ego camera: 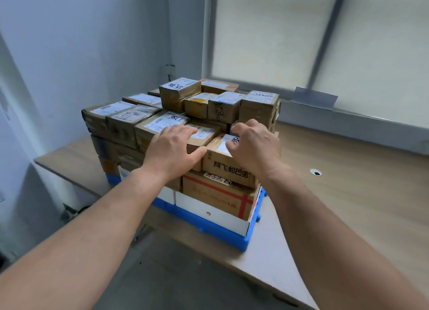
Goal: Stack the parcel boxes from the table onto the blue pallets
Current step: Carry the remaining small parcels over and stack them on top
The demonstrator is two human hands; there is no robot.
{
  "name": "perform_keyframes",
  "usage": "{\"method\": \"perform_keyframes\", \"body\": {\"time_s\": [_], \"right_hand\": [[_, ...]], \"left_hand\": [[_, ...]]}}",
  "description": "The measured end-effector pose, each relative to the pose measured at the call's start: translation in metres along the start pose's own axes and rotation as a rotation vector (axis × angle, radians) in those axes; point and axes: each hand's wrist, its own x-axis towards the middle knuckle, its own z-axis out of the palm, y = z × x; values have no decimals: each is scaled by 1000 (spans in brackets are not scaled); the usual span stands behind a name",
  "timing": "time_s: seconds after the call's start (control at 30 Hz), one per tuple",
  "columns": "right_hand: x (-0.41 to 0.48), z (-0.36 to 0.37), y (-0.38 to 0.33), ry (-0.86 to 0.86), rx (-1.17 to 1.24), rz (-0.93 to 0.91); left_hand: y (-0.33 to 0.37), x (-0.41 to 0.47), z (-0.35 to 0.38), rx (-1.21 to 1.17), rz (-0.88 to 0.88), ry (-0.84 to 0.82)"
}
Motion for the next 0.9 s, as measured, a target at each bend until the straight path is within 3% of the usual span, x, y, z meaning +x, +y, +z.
{"method": "perform_keyframes", "body": {"time_s": [0.4, 0.67, 0.9], "right_hand": [[54, 36, -112, -31, -56, -184], [133, 86, -181, -21, -40, -265], [194, 114, -216, -24, -70, -280]], "left_hand": [[-128, -3, -51, 101, -158, 33], [-217, 38, -59, 178, -235, 26], [-268, 101, -56, 192, -200, 23]]}}
